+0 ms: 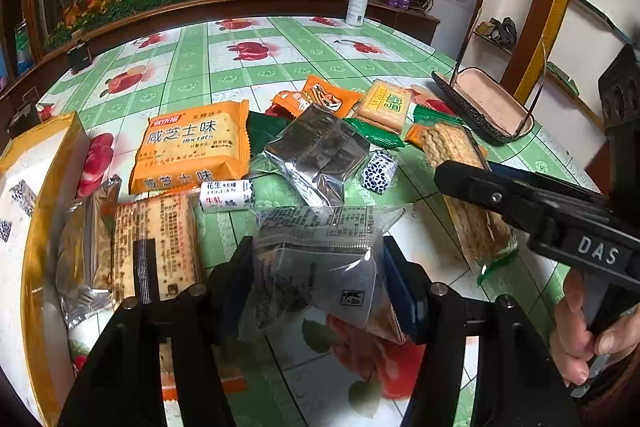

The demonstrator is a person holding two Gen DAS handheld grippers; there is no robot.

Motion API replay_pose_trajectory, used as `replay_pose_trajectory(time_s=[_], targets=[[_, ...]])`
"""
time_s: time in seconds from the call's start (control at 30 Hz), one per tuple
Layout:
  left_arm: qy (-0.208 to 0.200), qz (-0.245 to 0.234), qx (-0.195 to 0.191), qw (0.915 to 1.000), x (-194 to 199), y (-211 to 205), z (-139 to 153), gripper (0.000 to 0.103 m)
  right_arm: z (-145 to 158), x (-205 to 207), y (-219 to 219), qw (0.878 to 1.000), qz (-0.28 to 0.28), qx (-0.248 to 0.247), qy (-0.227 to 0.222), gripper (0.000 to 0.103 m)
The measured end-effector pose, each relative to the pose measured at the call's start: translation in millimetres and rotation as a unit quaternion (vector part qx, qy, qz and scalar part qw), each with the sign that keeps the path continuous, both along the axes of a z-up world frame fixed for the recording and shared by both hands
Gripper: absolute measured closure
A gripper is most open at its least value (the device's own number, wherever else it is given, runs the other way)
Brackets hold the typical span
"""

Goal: Organize snacks
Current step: 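Lift the clear bag with the left gripper and carry it toward the tray, then lower the clear bag into the tray while the right gripper carries the cracker pack there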

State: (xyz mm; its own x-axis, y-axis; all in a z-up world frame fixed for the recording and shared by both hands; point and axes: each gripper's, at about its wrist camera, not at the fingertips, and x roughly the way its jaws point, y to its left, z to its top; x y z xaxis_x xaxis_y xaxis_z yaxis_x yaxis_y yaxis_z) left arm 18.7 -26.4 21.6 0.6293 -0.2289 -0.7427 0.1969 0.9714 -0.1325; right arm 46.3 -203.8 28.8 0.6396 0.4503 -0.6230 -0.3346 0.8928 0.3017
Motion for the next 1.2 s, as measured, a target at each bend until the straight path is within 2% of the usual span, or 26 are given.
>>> replay_pose_trajectory(time_s=[0.17,0.3,0.43,0.57,0.73,0.9,1.03,1.2], targets=[[-0.011,0.005,-0.020,0.9997,-12,7,10,0.043,-2,4,-3,1.000,-0.006,0.002,0.005,0.048],[-0.039,0.016,-0.043,0.9982,-32,27,34,0.043,-1,3,-1,1.000,-0.004,-0.003,0.000,0.048],[-0.072,0.045,-0.056,0.9948,-53,61,61,0.043,0,2,3,1.000,0.001,-0.011,-0.007,0.048],[-0.088,0.099,-0.069,0.9889,-71,113,75,0.043,0,2,7,1.000,0.008,-0.012,-0.009,0.048],[-0.077,0.180,-0.063,0.9786,-86,183,70,0.043,1,-4,16,0.999,0.025,0.021,0.009,0.047],[-0.062,0.238,-0.064,0.9672,-99,233,59,0.042,18,-26,62,0.996,0.083,0.021,-0.002,0.047],[-0.042,0.255,-0.060,0.9642,-100,250,45,0.042,42,-42,109,0.989,0.145,0.025,-0.012,0.047],[-0.028,0.254,-0.053,0.9653,-97,249,32,0.042,53,-43,171,0.977,0.209,0.039,0.014,0.047]])
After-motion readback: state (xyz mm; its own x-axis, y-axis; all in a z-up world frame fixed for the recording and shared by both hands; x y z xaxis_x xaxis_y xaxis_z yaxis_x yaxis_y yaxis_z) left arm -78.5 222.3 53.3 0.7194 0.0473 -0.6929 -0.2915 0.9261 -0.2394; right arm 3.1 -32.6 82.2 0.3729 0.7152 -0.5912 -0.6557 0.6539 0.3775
